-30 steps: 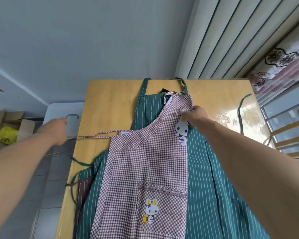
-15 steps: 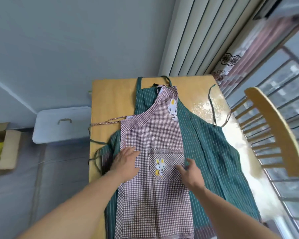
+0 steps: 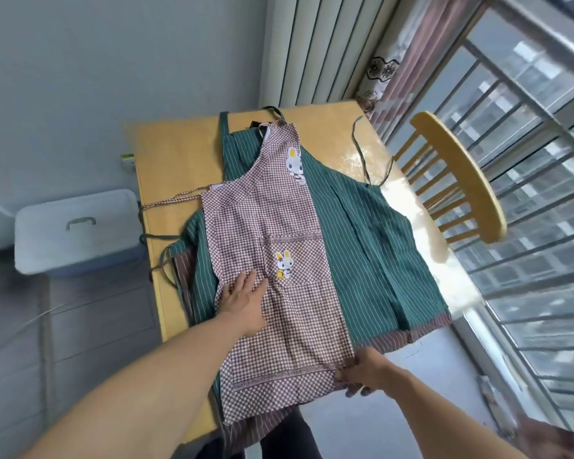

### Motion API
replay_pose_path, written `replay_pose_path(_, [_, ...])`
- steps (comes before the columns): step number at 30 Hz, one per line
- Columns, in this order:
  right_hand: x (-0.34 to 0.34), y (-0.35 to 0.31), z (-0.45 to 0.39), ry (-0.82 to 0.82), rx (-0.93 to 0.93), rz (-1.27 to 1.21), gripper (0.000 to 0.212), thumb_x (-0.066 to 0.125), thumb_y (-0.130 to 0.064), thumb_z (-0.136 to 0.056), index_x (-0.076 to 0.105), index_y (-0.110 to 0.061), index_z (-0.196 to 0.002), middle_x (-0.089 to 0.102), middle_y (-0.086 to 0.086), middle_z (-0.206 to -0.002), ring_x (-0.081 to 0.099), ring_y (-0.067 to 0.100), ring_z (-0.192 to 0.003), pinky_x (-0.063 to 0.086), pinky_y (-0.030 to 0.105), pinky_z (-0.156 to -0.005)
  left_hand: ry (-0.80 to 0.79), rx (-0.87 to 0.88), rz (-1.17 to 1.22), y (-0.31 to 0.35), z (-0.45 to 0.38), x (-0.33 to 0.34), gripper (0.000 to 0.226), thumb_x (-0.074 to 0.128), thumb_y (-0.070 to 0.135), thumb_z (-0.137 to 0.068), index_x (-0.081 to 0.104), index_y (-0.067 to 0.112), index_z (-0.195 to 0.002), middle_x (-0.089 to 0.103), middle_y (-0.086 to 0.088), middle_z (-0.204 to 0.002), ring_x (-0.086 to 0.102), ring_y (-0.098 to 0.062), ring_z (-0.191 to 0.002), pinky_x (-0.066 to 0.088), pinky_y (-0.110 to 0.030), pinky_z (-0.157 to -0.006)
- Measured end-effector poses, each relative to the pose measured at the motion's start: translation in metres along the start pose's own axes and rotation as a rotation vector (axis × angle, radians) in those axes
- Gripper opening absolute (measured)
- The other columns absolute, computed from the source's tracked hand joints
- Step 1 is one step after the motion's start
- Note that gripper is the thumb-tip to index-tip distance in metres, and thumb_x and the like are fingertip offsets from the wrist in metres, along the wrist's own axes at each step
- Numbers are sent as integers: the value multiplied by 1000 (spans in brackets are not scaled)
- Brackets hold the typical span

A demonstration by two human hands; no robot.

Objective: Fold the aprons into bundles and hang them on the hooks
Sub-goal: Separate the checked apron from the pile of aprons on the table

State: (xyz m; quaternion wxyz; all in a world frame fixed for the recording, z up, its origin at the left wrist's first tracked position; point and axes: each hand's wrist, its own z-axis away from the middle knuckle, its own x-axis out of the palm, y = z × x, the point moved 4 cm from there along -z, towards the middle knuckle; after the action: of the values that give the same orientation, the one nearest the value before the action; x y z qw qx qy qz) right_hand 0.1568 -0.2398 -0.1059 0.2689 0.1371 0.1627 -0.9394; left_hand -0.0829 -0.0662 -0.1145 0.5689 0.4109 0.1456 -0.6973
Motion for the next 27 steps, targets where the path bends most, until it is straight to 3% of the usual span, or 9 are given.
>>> replay_pose_path(3, [2,16,18,-16,21,-90,16,78,-29,-89,69,-15,-89,75,-11,-74,76,11,-72,50,20,-52,-23,-6,-30,1,-1,1,115,78,38,-81,-3,30,-162,-24,-1,-166,-21,-27,-153,-1,-63,-122])
replay_pose_path(10, [1,47,33,142,41,-674,28,68,-29,-98,72,-2,-108,79,6,-98,77,25,-89,62,36,-75,-91,-33,-91,8,3,-5,124,85,40,-77,-6,31,-161,-26,0,-166,-21,-27,-154,12,-69,-119])
replay_pose_path(15, [26,66,39,24,226,-997,25,74,-16,-93,74,2,-110,78,15,-99,77,28,-86,63,35,-72,-106,-50,-134,10,0,-4,126,86,38,-76,-6,29,-161,-27,-2,-166,-22,-29,-153,16,-69,-118])
replay_pose_path(18, [36,64,41,-33,228,-1264,21,65,-3,-96,71,10,-111,76,18,-95,76,27,-82,64,32,-66,-108,-44,-150,10,-2,-4,127,86,42,-75,-6,28,-161,-25,-2,-166,-22,-29,-153,16,-69,-118])
replay_pose_path(23, [50,63,47,-35,277,-1827,19,56,5,-99,71,12,-107,75,23,-96,77,34,-75,64,41,-60,-93,-44,-182,9,-3,-4,127,87,44,-73,-2,28,-162,-19,-2,-168,-15,-29,-155,23,-68,-117])
replay_pose_path(27, [60,60,41,-47,276,-2065,20,58,0,-97,69,0,-114,71,13,-88,71,19,-72,61,28,-49,-88,-48,-185,12,-2,-6,127,88,43,-72,0,27,-162,-17,-2,-168,-14,-30,-155,24,-67,-117])
